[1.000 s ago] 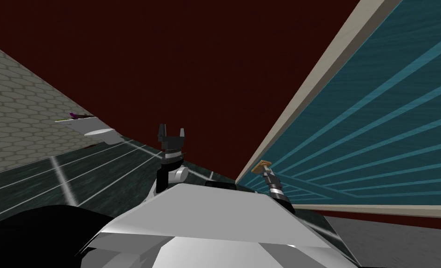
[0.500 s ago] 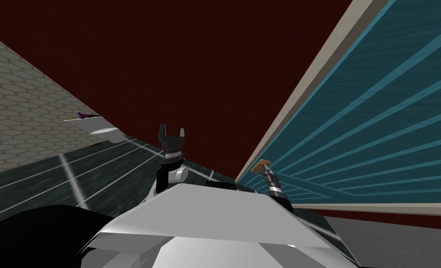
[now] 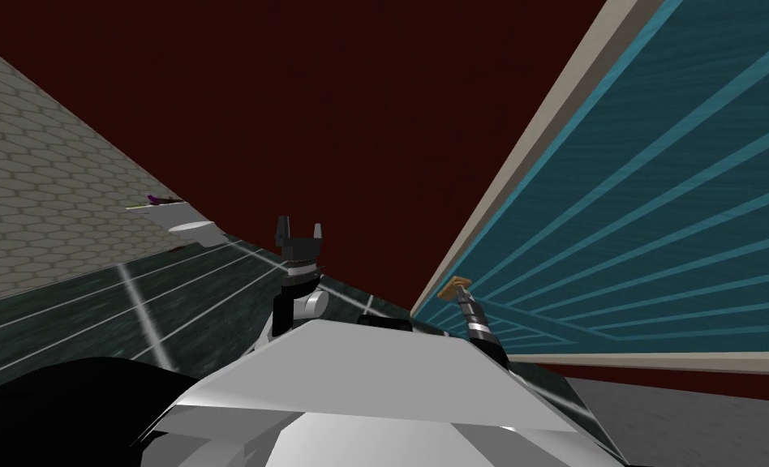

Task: Pull the door open

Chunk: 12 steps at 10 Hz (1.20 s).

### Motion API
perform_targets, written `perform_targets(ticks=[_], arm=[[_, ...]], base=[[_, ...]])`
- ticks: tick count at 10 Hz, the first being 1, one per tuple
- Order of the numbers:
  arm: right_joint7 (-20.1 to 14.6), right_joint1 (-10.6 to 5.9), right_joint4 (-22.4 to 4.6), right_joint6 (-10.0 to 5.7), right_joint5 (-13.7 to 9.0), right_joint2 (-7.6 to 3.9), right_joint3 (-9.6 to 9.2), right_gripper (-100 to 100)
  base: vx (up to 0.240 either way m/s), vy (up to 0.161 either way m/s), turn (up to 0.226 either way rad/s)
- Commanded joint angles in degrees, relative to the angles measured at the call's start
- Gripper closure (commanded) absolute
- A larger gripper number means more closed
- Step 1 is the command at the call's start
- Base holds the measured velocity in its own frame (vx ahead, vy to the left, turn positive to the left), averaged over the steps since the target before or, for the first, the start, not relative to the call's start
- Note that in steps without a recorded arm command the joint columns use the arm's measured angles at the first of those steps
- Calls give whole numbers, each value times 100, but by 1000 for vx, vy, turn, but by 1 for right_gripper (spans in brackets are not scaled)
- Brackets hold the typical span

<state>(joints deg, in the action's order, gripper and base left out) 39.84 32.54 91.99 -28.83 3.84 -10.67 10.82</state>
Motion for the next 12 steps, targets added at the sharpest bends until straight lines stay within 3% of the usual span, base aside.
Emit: perform_targets(ticks=[1, 4, 6, 12], arm=[[-286, -68, -48, 24, -125, -9, -49, 100], [-604, -118, -79, 38, -215, -27, -69, 100], [-981, -225, -148, 69, -409, -64, -113, 100], [-1778, -395, -255, 119, -714, -122, -182, 100]], base=[[-58, -14, 51], [-45, -7, 25], [-51, -10, 47], [-54, -9, 34]])
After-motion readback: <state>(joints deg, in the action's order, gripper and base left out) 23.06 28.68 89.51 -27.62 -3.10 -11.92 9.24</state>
